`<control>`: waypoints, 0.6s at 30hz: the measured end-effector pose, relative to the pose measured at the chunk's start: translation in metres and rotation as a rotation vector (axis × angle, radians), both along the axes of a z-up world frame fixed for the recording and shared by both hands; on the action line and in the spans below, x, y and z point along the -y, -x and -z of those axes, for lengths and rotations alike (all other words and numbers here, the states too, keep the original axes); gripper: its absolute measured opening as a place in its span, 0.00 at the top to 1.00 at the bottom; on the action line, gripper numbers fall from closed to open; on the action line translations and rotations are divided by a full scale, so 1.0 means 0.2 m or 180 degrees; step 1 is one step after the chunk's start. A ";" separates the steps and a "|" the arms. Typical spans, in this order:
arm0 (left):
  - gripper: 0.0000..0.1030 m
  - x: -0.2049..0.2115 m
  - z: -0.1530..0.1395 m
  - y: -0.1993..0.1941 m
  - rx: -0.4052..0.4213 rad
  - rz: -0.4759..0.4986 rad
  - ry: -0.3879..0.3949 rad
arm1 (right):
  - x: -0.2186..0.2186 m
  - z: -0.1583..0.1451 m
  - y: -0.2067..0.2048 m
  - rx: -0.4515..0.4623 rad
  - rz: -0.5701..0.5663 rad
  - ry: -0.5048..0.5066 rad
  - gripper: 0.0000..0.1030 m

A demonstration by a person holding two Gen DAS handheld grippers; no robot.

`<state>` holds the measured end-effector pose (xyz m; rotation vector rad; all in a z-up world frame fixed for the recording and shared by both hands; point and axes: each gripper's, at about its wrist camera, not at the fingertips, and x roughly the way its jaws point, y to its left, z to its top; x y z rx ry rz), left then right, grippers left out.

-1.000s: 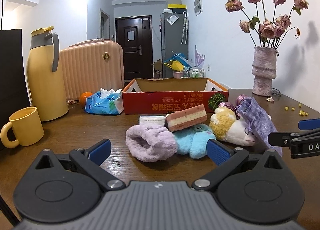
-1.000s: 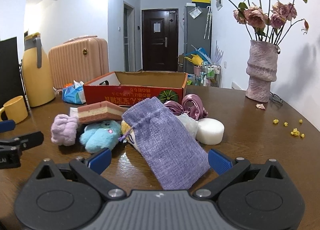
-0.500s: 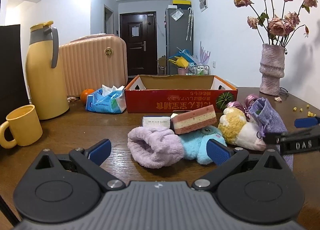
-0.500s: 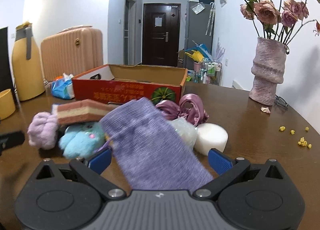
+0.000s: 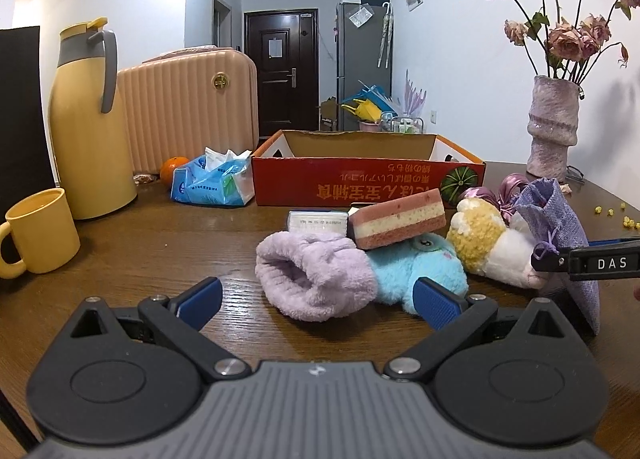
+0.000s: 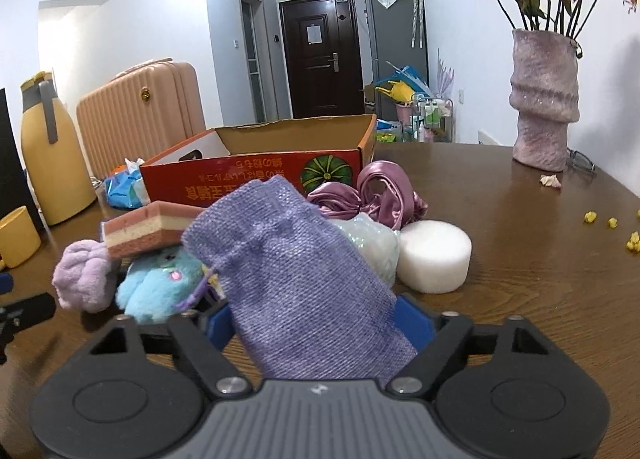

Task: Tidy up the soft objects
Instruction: 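Lower the right gripper onto the purple drawstring pouch and close it, then grasp the light-blue fuzzy plush with the left gripper while the right gripper holds the pouch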

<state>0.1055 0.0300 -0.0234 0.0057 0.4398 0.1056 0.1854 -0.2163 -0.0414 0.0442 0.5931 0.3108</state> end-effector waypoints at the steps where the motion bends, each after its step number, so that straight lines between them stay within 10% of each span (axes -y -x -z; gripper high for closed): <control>1: 0.00 0.00 0.00 0.00 -0.0001 0.0003 -0.0001 | 0.00 0.00 0.00 -0.0004 -0.0007 -0.0022 0.32; 8: 0.00 0.00 0.01 -0.01 -0.0025 -0.0012 0.0004 | 0.03 -0.02 0.04 0.0048 -0.0005 -0.0116 0.65; 18: 0.00 0.01 0.01 0.00 0.0017 0.0010 -0.0011 | 0.08 -0.08 0.13 0.0349 0.0172 -0.0177 0.71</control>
